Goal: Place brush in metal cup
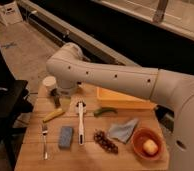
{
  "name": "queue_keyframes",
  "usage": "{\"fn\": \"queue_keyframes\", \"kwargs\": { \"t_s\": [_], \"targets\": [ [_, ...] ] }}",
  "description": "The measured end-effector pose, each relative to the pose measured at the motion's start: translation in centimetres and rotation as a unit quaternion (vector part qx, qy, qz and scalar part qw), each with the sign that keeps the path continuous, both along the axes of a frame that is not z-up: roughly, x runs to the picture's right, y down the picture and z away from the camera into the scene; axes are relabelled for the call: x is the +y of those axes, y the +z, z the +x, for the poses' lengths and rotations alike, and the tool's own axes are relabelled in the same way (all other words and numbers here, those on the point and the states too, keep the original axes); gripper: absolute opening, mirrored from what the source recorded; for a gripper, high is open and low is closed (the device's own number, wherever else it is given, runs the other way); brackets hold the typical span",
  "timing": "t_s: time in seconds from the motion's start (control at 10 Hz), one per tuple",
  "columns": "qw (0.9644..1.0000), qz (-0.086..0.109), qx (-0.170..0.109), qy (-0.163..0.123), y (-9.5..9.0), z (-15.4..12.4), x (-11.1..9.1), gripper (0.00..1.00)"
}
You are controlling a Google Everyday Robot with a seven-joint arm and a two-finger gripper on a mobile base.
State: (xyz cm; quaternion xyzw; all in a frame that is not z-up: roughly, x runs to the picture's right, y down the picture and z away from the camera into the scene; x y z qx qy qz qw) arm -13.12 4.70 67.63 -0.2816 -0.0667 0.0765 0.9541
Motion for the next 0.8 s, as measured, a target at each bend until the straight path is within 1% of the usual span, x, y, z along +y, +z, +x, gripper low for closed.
{"fn": "queue_keyframes", "kwargs": {
  "t_s": [0.4,0.5,0.6,0.7,0.8],
  "targets": [
    [1.0000,0.000,0.001,0.001,0.0,0.1,-0.1,0.70],
    [1.0000,-0.001,0.005,0.001,0.1,0.2,-0.2,0.70],
    [0.9999,-0.004,0.011,0.005,0.5,0.2,-0.2,0.70],
    [0.9997,-0.012,0.020,0.011,1.3,0.4,0.3,0.70],
    [0.9992,-0.022,0.030,0.014,2.3,0.5,1.1,0.70]
  ]
}}
